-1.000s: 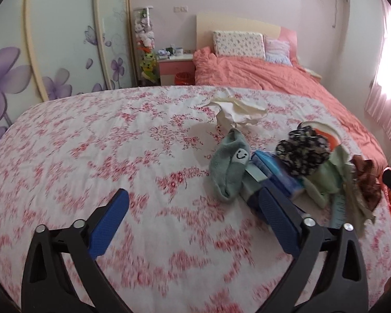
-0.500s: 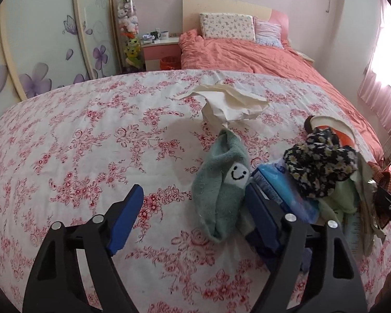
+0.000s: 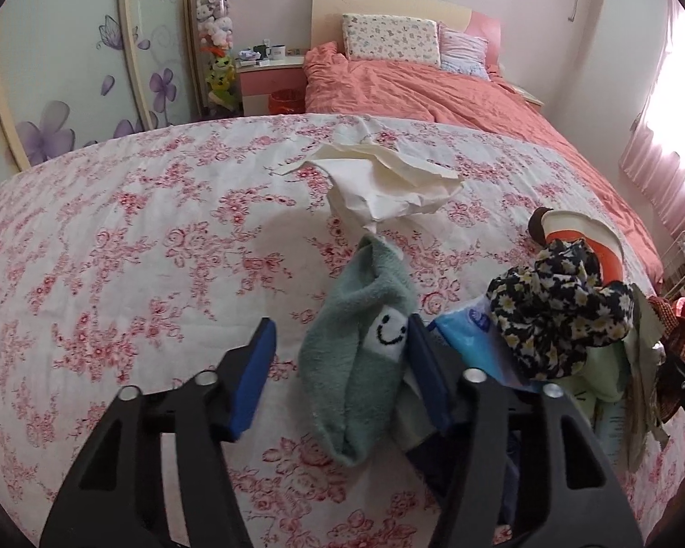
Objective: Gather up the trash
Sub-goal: 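Grasp the green sock with the left tool while the right tool grasps the plaid cloth, then carry both items to the orange basket and open both tools to drop them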
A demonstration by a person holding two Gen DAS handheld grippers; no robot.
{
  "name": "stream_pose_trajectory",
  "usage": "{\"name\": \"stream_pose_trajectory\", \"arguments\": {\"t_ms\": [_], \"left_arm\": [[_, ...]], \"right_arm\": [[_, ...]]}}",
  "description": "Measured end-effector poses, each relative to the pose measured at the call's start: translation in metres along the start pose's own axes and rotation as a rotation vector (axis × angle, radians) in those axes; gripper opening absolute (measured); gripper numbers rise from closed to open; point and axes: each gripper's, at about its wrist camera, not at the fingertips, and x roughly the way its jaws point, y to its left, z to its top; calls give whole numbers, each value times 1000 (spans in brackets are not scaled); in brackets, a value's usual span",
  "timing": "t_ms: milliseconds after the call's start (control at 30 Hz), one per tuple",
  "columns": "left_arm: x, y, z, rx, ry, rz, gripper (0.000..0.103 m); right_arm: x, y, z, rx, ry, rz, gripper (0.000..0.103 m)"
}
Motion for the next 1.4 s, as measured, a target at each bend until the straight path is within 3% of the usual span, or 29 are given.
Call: {"name": "stream_pose_trajectory", "arguments": {"t_ms": [167, 267, 967, 1400], "left_arm": [[-1, -2, 1, 6, -3, -34, 19], [-7, -2, -1, 16, -15, -37, 14], [-103, -16, -1, 64, -151, -37, 11], [-144, -85, -11, 148, -198, -165, 11]], "right_arm": [[-5, 1, 1, -7, -8, 15, 22], [-12, 2, 2, -14, -22, 25, 21], [-104, 5, 8, -39, -197, 44, 21], [-164, -35, -4, -20, -288, 3, 21]]}}
